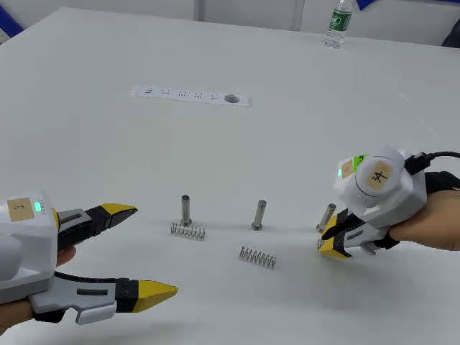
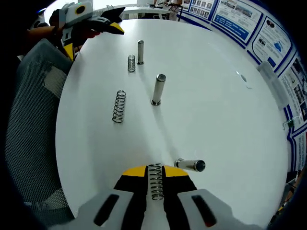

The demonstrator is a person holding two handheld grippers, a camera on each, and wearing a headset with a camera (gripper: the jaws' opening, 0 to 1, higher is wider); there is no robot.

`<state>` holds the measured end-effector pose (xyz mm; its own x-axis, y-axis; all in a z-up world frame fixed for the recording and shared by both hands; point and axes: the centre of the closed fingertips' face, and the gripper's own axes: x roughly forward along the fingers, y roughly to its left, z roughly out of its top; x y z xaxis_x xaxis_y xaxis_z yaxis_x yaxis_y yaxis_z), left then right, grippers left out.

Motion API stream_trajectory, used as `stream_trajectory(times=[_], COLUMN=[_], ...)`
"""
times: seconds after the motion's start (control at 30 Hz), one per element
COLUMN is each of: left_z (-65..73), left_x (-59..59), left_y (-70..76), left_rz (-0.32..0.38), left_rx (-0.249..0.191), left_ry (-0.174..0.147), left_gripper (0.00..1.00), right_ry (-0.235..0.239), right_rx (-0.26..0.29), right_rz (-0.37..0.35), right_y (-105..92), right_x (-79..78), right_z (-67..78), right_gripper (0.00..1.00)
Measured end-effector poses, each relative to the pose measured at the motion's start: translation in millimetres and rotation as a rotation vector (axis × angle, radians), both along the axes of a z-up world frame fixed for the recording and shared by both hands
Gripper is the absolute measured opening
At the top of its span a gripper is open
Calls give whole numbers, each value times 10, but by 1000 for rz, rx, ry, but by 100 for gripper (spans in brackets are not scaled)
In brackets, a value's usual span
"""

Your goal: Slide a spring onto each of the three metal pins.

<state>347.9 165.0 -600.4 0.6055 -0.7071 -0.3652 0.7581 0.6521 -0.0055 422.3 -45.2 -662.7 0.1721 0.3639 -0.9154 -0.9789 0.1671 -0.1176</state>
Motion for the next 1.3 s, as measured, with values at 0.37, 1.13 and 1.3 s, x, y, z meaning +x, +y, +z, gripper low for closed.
stream_trajectory(times=[0.37, 1.13, 1.3], left_z=[2, 67, 125], left_x=[5, -41, -63], left_y=[9, -100, -176], left_rz=[2, -24, -46], left_rx=[-3, -28, -54], left_ry=[0, -10, -10], left_gripper=[81, 78, 74], right_ry=[34, -1, 14], right_rx=[-51, 177, 285], right_rz=[53, -43, -64], right_y=[23, 289, 453], right_x=[2, -195, -280], right_z=[-44, 396, 572], right_gripper=[12, 12, 12])
